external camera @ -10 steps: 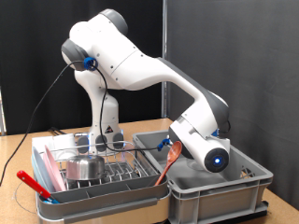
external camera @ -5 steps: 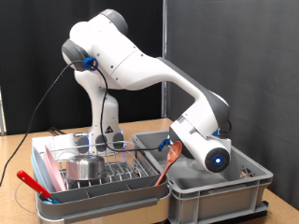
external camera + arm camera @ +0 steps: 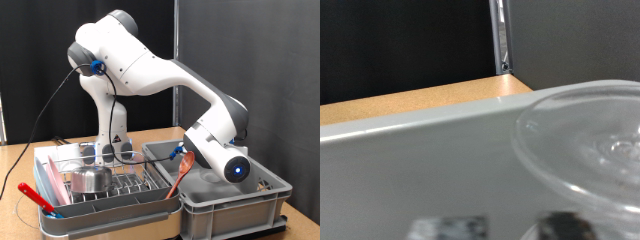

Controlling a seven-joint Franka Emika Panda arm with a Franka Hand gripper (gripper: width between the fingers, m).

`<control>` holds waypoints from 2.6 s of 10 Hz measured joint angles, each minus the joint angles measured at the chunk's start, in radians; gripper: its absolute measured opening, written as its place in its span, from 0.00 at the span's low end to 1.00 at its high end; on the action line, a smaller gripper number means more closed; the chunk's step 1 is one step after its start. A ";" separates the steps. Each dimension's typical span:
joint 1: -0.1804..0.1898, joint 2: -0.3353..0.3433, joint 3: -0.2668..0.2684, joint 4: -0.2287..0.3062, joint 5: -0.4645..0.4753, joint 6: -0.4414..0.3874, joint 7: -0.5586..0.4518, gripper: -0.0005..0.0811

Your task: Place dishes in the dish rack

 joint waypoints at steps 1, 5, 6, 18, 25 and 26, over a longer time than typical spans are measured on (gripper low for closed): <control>0.000 -0.002 0.000 0.002 -0.002 -0.001 0.006 0.15; -0.009 -0.003 0.000 0.005 -0.003 0.006 0.009 0.97; -0.009 -0.003 0.000 0.005 -0.003 0.007 0.009 1.00; -0.104 -0.027 0.026 -0.131 0.140 0.214 0.010 1.00; -0.111 -0.027 0.036 -0.186 0.170 0.243 0.003 1.00; -0.111 -0.027 0.036 -0.189 0.170 0.243 0.003 1.00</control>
